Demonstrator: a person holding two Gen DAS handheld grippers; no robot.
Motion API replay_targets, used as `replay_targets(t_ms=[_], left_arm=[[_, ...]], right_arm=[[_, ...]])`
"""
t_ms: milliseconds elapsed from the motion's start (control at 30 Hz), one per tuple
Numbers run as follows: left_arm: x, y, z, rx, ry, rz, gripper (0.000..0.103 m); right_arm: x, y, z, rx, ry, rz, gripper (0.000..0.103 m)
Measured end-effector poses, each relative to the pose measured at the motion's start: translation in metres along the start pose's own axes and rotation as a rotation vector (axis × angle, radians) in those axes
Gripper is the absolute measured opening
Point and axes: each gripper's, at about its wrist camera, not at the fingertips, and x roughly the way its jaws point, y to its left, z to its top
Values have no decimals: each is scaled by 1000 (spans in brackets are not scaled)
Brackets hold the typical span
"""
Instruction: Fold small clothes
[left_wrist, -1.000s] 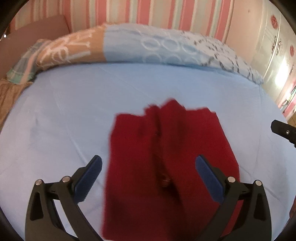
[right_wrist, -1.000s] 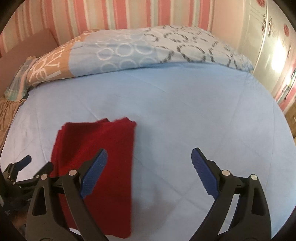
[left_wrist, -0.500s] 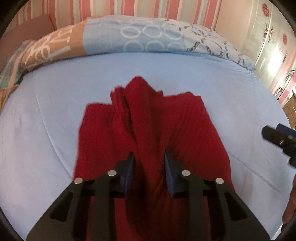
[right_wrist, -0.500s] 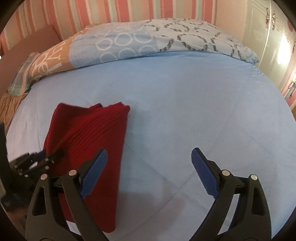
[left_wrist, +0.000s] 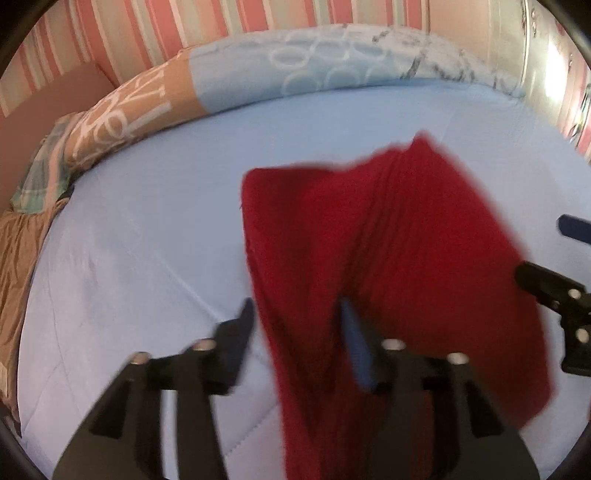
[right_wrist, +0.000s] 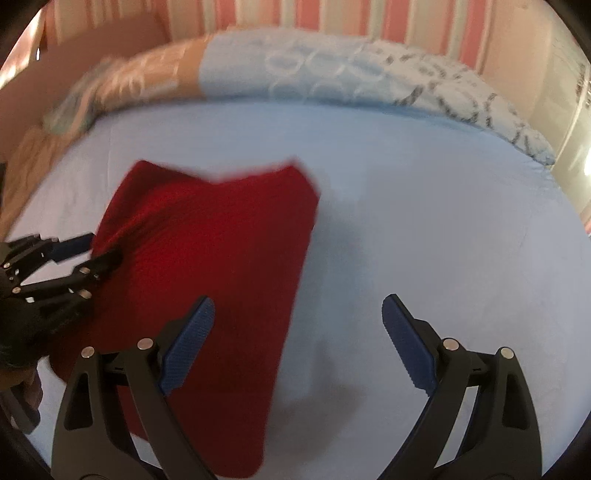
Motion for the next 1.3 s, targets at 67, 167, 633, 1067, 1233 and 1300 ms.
replay_targets(t_ms=[67,167,633,1067,1233,1300], left_arm=[[3,12,-15,-51,-59,61,100],[4,26,-23,-118,-66,9,102],[-32,2,-69,-20,-163,83,102],[-48,43,-31,-250,-166,-284,101],[-33,23,-39,-166,-84,-329,101],[-22,22,-44,-179,-49,-304,101]], right_arm=[[14,9,-15,-49,12,-49,95],[24,10,-29,-76,0,-65,100],[3,11,-62,-144,-107,-113,100],[-20,-24,-23,-49,-150,-8,100],[-13,-20,-24,-59,-122,4,100],[-13,-17,-30,-63,-121,9,100]])
